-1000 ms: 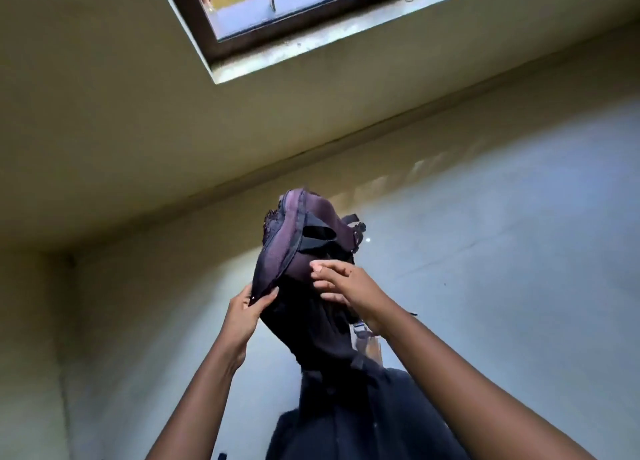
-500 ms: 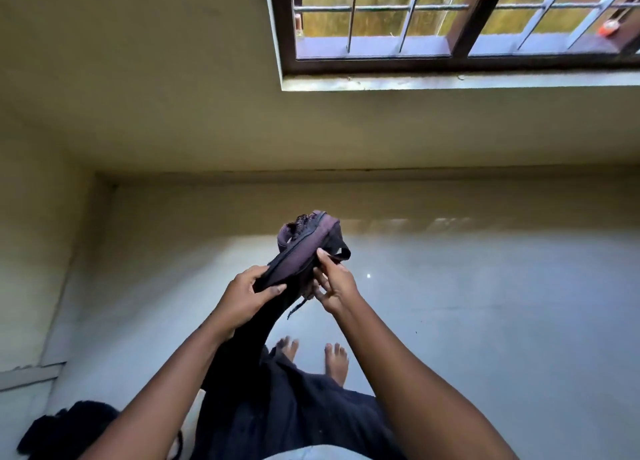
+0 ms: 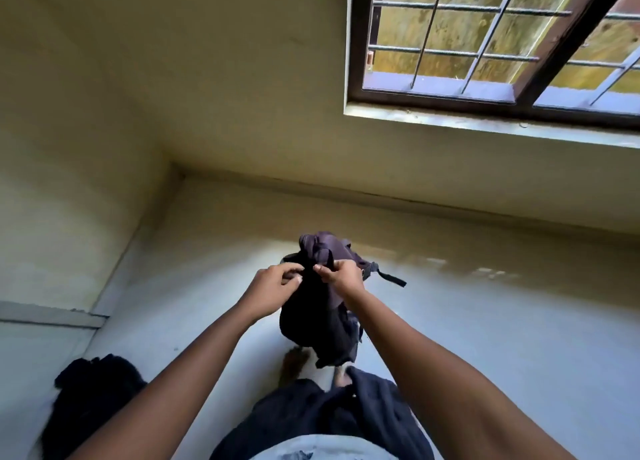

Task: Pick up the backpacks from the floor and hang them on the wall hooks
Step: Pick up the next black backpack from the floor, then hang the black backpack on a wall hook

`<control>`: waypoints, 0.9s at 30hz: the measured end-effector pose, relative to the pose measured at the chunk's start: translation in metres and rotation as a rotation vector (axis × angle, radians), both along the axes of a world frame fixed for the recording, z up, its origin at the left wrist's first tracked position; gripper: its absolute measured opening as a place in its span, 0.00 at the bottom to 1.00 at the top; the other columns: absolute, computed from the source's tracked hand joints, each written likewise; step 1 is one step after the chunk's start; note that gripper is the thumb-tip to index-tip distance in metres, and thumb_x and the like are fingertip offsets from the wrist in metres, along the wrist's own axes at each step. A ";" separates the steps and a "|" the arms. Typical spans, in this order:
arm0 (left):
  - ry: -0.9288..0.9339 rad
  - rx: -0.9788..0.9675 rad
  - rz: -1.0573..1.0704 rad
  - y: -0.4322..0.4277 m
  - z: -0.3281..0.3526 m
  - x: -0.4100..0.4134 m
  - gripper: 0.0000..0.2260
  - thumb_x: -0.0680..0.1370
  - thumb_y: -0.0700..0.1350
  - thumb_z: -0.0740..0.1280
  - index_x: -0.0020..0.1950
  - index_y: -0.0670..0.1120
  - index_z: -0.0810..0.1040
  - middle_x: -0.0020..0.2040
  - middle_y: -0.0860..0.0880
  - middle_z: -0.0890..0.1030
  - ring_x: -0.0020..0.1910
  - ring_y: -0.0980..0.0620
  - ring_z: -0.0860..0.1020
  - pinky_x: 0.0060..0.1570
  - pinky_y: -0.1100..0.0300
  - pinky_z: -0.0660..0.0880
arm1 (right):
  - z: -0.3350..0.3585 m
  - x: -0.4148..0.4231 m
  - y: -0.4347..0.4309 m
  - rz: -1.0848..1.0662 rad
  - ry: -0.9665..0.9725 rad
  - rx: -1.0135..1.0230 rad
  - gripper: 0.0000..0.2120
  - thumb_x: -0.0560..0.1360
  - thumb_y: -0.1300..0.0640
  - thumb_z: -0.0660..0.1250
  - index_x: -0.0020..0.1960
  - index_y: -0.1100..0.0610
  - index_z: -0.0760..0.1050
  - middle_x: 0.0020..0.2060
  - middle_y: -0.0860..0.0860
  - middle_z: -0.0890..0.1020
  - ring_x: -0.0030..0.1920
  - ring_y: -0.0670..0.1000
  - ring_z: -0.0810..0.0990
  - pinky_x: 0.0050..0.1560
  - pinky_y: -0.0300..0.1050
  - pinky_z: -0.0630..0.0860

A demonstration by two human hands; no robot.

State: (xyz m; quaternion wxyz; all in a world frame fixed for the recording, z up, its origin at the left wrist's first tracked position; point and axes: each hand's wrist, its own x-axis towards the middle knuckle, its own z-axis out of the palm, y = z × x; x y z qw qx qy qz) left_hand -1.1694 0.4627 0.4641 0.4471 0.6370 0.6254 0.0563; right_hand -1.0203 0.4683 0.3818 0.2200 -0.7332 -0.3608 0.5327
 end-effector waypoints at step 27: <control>-0.455 0.419 0.183 0.144 0.118 -0.052 0.04 0.71 0.45 0.71 0.39 0.50 0.85 0.31 0.55 0.83 0.35 0.59 0.79 0.45 0.60 0.73 | 0.189 -0.012 0.117 0.246 -0.015 0.711 0.04 0.70 0.55 0.73 0.44 0.53 0.82 0.38 0.52 0.85 0.34 0.37 0.78 0.40 0.30 0.71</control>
